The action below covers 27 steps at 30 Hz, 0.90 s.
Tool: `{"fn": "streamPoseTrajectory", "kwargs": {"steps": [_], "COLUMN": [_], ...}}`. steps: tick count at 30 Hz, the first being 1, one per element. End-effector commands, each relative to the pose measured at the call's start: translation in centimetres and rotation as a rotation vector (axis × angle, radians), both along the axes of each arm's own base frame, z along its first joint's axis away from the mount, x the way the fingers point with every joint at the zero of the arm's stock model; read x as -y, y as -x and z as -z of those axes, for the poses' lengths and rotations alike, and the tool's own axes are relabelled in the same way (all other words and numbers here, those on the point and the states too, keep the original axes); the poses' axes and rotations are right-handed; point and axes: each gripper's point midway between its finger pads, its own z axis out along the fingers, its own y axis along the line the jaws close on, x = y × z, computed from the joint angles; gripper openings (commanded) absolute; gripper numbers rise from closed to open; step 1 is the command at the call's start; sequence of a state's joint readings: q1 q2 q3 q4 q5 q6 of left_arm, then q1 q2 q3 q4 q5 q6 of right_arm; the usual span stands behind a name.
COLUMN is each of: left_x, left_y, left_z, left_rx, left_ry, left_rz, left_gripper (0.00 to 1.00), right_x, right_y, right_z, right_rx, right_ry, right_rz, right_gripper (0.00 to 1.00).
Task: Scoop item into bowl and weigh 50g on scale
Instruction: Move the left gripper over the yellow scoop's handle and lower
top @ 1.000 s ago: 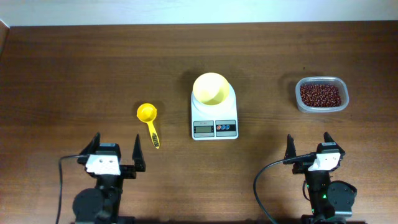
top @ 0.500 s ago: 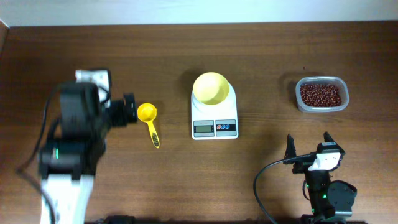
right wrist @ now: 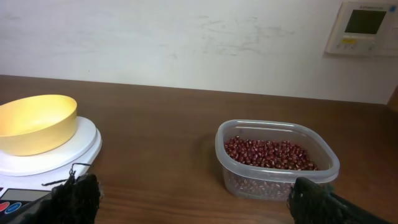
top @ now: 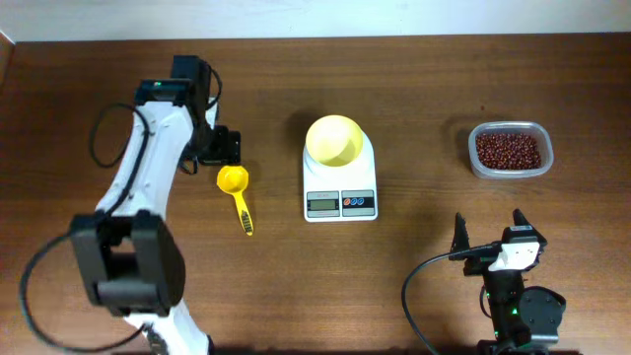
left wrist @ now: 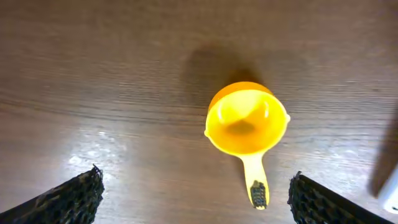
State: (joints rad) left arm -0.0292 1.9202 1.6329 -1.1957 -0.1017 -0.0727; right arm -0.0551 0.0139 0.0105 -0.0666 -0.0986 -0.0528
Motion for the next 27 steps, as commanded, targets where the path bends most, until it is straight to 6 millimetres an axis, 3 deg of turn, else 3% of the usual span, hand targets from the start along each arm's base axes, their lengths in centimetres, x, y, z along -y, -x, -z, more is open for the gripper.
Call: {"fn": "streamPoseTrajectory", "kwargs": {"steps": [1,4,7,13,21,27], "left_x": [-0.2,-0.2,-0.2,-0.1,0.0,0.6], "left_y": [-0.3,0.1,-0.2,-1.8,-1.5,-1.7], "left_z": [3.1,6.1,7.7,8.5,9.1,9.1], "left_rx": [-0.074,-0.156,-0.175,-0.103,-0.107,-0.101], "left_ry": [0.002,-0.001,-0.002,0.001,0.011,0.043], "left_rz": [-0.019,-0.019,-0.019,-0.019,-0.019,-0.017], "left_gripper": [0.99,0.99,0.99,0.99,0.99,0.84], "right_x": [-0.5,-0.5,-0.5,-0.5,-0.5,-0.5], "right_y": [0.0,0.0,0.0,0.0,0.0,0.0], "right_z": [0.2,0.2,0.2,0.2,0.2,0.2], "right_rx": [-0.002,-0.002,-0.002,-0.002,-0.002,-0.002], "right_ry": [-0.002,-0.002,-0.002,-0.002,-0.002,-0.002], "right_rz": [-0.026,-0.026,-0.026,-0.026,-0.026,-0.026], "right_gripper": [0.99,0.99,0.99,0.99,0.99,0.99]}}
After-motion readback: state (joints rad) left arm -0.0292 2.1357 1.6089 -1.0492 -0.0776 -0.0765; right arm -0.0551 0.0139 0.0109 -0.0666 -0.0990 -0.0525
